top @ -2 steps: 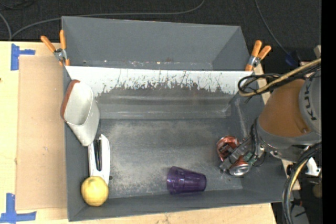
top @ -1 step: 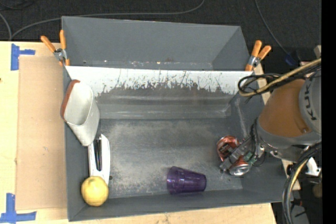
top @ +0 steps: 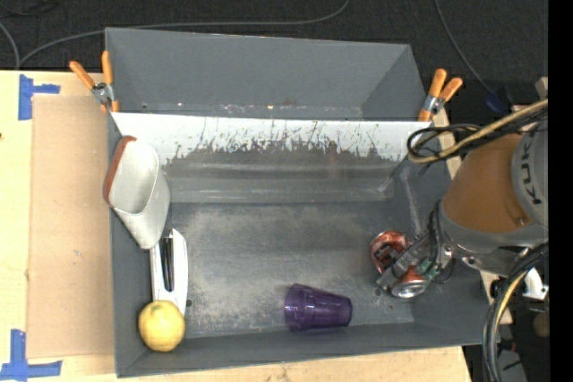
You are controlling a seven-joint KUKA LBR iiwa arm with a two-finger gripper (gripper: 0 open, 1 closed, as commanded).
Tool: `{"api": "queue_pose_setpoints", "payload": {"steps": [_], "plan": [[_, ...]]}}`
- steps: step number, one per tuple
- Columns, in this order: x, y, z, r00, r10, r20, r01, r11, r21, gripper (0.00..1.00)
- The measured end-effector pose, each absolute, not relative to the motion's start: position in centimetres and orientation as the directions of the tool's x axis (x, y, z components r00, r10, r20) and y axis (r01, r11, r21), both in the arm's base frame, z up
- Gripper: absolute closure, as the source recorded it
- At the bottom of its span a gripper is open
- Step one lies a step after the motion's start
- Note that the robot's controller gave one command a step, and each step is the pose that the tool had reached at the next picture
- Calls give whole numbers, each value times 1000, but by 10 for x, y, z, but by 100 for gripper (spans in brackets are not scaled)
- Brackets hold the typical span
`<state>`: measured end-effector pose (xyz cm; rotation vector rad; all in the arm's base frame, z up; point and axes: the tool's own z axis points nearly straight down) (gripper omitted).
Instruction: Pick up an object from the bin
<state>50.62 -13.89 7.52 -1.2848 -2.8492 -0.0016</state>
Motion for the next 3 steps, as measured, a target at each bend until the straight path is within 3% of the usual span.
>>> {"api": "queue_pose_setpoints", "payload": {"steps": [1,2,3], "plan": [[503,-139,94,-662,749,24,749,662,-13,100],[506,-139,129,-663,749,16,749,663,-7,100],[504,-139,151,-664,748,20,748,664,-10,100]]}}
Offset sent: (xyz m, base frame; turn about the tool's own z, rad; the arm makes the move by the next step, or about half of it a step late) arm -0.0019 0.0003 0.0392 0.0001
